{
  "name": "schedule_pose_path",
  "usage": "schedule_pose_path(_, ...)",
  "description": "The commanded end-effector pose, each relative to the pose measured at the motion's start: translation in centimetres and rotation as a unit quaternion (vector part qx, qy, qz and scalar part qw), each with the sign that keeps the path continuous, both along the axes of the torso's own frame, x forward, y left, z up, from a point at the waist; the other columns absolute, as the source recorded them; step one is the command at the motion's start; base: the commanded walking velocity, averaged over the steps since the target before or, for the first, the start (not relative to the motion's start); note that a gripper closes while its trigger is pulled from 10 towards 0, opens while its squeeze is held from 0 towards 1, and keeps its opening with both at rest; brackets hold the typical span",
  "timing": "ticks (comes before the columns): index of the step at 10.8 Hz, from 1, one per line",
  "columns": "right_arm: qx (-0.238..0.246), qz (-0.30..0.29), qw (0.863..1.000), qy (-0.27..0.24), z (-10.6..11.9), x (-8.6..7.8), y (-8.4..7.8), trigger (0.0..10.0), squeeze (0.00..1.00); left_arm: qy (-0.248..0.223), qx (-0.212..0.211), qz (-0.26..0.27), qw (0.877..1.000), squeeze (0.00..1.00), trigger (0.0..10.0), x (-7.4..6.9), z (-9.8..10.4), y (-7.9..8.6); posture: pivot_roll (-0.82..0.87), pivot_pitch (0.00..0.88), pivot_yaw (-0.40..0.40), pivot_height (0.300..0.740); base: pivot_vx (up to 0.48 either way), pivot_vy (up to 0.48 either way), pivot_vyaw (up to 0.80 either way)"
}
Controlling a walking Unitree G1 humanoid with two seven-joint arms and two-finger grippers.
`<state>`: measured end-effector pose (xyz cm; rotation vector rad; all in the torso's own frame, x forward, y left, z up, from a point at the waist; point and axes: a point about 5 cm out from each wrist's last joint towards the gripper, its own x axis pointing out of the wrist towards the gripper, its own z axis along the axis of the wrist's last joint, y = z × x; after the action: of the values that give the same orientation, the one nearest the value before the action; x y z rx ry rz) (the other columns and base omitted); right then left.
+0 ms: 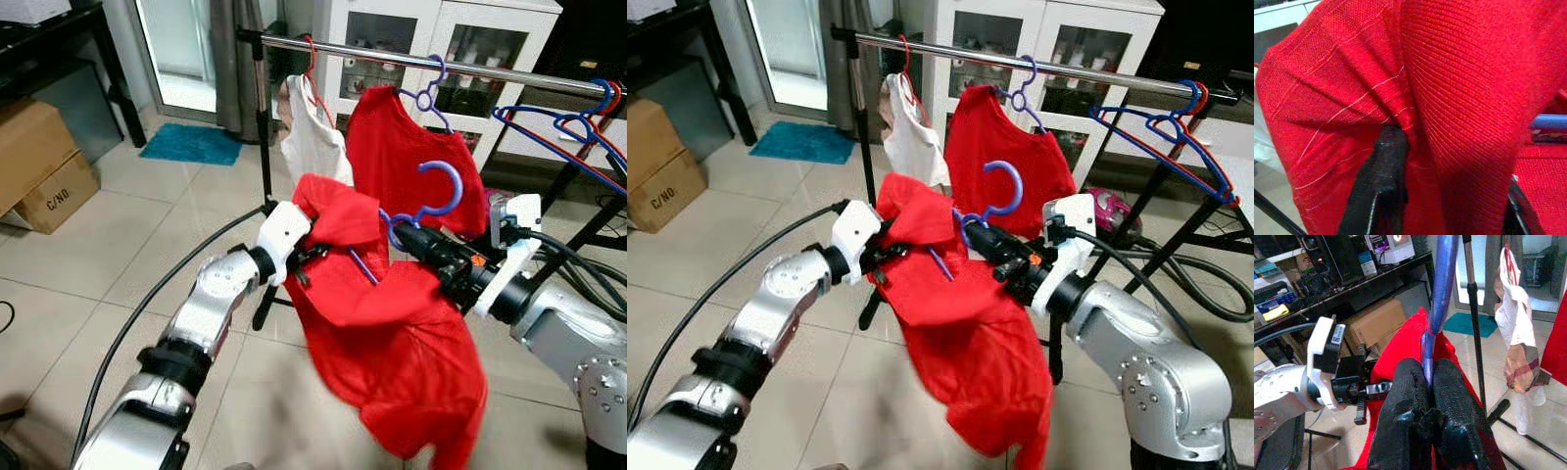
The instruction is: Hang hanger
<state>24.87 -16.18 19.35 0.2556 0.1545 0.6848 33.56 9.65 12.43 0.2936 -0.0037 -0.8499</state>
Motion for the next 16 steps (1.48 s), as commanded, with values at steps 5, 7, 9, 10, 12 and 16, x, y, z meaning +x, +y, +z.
schedule_pose_path(5, -0.025, -0.03, 0.999, 0.01, -0.4, 0.7, -0.8, 0.0, 0.0, -0.026, -0.023, -0.018, 0.999, 0.0, 0.0, -1.3, 1.7, -0.2, 0.01, 0.0, -0.038, 0.74, 0.0, 0.0, 0.0)
schedule_pose_path(7, -0.045, -0.028, 0.999, 0.014, -0.7, 0.6, -0.9, 0.0, 0.0, -0.036, -0.03, -0.015, 0.999, 0.0, 0.0, -1.7, 2.8, 0.3, 0.02, 0.0, -0.039, 0.74, 0.0, 0.0, 0.0)
schedule_pose_path(9, -0.076, -0.019, 0.997, 0.013, -1.2, 0.5, -1.0, 0.0, 0.0, -0.031, -0.055, -0.025, 0.998, 0.0, 0.0, -1.6, 4.3, 0.6, 0.02, 0.0, -0.036, 0.74, 0.0, 0.0, 0.0)
schedule_pose_path(10, -0.077, -0.022, 0.997, 0.01, -1.2, 0.6, -1.1, 0.0, 0.0, -0.022, -0.043, -0.04, 0.998, 0.0, 0.0, -1.8, 4.2, 0.6, 0.02, 0.0, -0.034, 0.74, 0.0, 0.0, 0.0)
schedule_pose_path(12, -0.068, -0.053, 0.996, 0.007, -1.0, 0.9, -1.8, 0.0, 0.0, 0.001, -0.102, -0.025, 0.994, 0.0, 0.0, -1.6, 4.6, 0.7, 0.02, 0.0, -0.028, 0.74, 0.0, 0.0, 0.0)
schedule_pose_path(16, -0.174, 0.022, 0.985, -0.003, -2.0, -0.5, -2.3, 0.0, 0.0, -0.073, -0.15, 0.083, 0.982, 0.0, 0.0, 0.9, 9.2, 3.8, 0.02, 0.0, -0.036, 0.74, 0.0, 0.0, 0.0)
